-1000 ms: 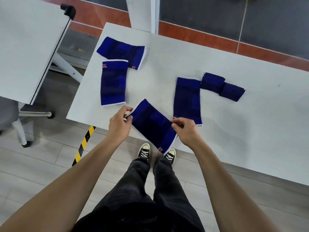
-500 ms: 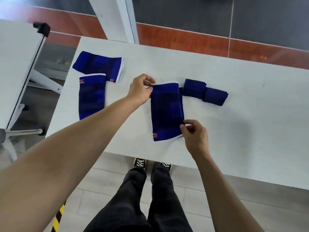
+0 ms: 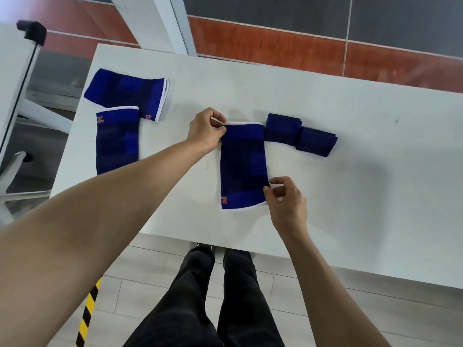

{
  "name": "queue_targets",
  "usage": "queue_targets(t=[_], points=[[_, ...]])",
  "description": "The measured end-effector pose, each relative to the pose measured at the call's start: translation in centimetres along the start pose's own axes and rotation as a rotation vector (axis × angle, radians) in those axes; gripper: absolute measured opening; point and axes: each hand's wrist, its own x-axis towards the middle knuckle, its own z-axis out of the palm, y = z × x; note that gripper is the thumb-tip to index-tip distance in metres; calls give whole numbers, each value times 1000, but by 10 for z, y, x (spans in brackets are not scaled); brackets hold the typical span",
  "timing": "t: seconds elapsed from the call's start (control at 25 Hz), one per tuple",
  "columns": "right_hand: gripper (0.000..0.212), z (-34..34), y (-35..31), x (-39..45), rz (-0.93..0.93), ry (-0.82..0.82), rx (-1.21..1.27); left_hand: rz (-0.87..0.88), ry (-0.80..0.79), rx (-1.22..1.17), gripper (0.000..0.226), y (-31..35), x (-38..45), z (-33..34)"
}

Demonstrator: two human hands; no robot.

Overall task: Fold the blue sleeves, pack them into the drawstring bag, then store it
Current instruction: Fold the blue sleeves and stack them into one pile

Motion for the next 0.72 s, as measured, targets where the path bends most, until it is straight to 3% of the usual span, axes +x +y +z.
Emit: queue_targets(t=[0.16,0.28,0.36,0.44,0.56,0.72], points=[[19,7,8,4,-69,33,-105,86,31,119,15,-6,3,-1],[34,10,9,7,-236,121,-188,199,63,223,8,-14,-19,1],[41,13,7,7,-369,99,-271,317,49,273,7,-27,-52,6],[43,19,7,5,-389,21,-377,383,14,340,17,-46,-91,13],[48,29,7,-4,-332,-53,-437,269,-56,361,33,-67,-138,23],[50,39,1,-19,-261,-103,-324,65,-44,102,46,-71,-159,23]])
